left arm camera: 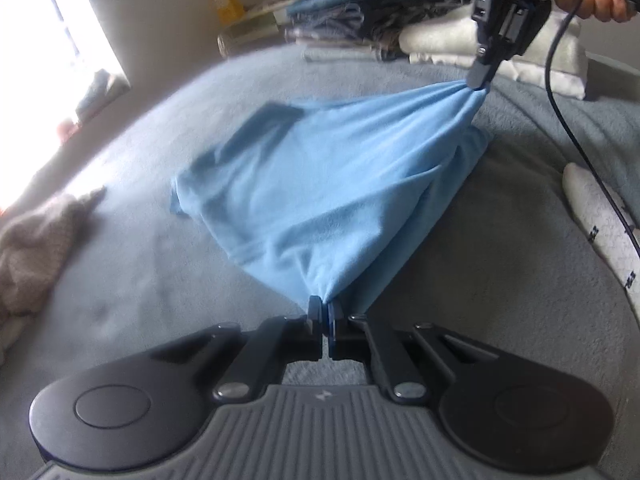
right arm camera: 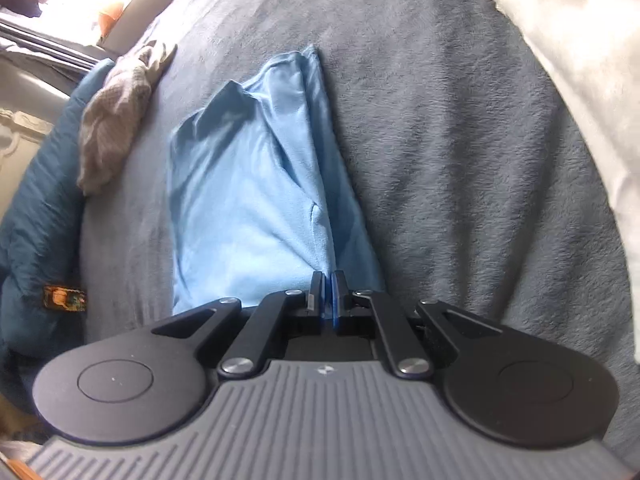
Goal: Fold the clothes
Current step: 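Pinch the shirt corners with both tools and pull them apart taut, then open both tools to release the shirt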
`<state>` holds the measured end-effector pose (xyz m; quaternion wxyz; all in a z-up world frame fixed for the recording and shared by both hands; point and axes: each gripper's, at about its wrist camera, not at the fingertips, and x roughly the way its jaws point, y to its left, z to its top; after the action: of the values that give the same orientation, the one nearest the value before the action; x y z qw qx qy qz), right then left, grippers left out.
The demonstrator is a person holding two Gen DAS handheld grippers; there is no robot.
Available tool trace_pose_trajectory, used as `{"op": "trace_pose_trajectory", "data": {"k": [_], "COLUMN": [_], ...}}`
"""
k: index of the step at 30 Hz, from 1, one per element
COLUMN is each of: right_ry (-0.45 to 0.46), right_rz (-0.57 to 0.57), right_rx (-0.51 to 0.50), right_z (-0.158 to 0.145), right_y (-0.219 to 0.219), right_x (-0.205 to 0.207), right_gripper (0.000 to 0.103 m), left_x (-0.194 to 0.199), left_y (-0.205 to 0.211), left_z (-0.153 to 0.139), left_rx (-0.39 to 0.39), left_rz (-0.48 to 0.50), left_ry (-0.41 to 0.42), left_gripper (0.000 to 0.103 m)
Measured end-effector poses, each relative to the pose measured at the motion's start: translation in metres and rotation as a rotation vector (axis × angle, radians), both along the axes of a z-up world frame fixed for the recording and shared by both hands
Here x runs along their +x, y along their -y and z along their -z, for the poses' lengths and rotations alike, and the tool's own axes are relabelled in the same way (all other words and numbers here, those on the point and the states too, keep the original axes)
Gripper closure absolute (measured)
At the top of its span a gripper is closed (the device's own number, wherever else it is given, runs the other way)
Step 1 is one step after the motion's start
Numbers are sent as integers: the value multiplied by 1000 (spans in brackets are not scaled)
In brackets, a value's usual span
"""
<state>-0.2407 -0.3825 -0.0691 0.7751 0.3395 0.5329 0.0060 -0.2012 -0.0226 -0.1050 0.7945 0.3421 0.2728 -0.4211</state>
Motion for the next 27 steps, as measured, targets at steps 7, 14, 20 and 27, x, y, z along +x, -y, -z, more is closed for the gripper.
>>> {"op": "trace_pose_trajectory", "data": {"k": [7, 14, 20, 27], "right_ry": [-33, -55, -72, -118], "right_rz": [-13, -47, -76, -66], "right_rx": [-41, -108, -136, -182], "right_z": [15, 38, 43, 23], "right_y": [-3, -8, -10, 8], "right_x": [2, 9, 15, 2], "right_gripper": [102, 101, 90, 73], "left_x": [-4, -4, 2, 28], "left_y": [2, 8, 3, -23], "left_z": [3, 12, 9, 0], "left_rx": [25, 80, 80, 55], "left_rz": [19, 23, 3, -100], "left_ry": [18, 15, -39, -231], "left_gripper": [100, 100, 88, 53]}}
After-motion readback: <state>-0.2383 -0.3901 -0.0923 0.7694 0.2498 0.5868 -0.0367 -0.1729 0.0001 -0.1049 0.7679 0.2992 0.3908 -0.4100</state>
